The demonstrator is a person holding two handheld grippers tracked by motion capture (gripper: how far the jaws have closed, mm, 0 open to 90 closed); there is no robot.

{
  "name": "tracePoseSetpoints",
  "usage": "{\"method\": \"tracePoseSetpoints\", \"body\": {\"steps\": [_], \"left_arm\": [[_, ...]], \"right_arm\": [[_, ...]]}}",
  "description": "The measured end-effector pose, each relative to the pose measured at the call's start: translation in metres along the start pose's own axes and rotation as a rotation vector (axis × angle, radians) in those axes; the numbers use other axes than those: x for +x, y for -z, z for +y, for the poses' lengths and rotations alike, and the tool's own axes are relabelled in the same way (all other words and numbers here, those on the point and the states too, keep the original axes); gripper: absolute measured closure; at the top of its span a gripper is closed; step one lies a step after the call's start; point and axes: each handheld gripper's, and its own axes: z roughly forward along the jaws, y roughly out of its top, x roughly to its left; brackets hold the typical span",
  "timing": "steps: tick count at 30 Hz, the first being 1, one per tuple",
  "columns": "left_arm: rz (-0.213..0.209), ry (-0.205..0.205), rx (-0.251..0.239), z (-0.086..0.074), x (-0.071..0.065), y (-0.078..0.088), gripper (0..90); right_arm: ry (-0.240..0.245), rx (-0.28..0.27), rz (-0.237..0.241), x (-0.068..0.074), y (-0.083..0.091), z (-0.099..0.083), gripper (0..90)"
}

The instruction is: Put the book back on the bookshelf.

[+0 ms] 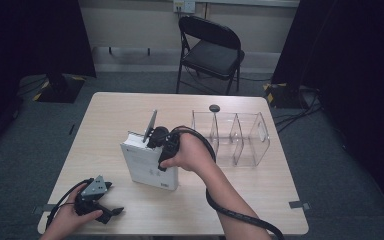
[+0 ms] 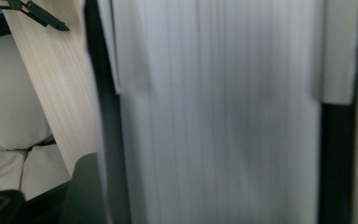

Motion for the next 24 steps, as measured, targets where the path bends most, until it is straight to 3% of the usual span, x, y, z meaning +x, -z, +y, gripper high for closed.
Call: {"method": "tracePoseSetpoints", "body": {"steps": [3,6,11,14,24], "left_arm": [[0.001,0.002,-0.012,-0.0005,-0.0002,-0.0007,0.0],[-0.001,0.001,-0.01,-0.0004,0.0,-0.0007,0.0],[-0.002,-0.001,-0.011,-0.0004,0.0002,-0.0008,0.0],[-0.002,0.0,-0.011,-0.0004,0.0002,-0.0008,0.0],[-0.004,0.006,-0.013,-0.0005,-0.0002,-0.0009,0.0]], "right_arm": [[-0.004,-0.008,0.042,-0.0012,-0.0031,-0.0002,38.8],[-0.008,-0.025,0.039,-0.002,-0.0033,-0.0012,39.1],[-0.016,0.004,0.036,-0.0001,-0.0031,0.0,41.3],[-0.004,0.027,0.006,0.0021,-0.0025,0.0018,43.6],[0.002,0.022,0.003,0.0055,0.0022,0.001,50.0]]}}
